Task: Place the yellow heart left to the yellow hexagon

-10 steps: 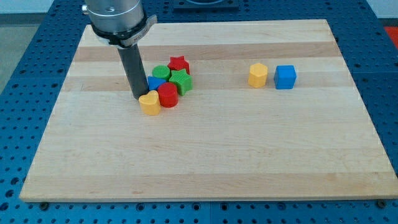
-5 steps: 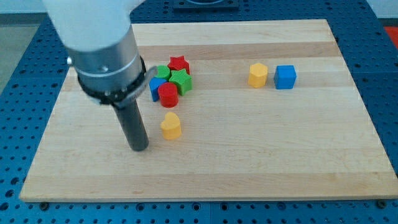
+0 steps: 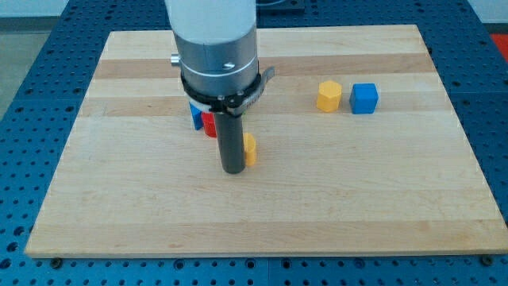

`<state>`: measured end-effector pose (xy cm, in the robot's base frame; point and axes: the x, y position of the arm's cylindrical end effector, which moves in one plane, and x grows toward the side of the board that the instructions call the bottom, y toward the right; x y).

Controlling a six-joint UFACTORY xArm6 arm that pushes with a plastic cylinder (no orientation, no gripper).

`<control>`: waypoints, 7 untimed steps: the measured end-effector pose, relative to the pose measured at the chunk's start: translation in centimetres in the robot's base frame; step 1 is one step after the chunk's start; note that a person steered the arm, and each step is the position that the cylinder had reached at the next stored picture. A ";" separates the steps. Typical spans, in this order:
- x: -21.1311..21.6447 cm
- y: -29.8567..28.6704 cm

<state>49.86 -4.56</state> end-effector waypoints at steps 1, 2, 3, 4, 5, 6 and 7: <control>-1.0 0.3; -1.6 2.7; -2.7 4.2; -4.4 4.2; -5.8 4.1; -7.0 3.9; -7.6 2.6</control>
<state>42.27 -2.01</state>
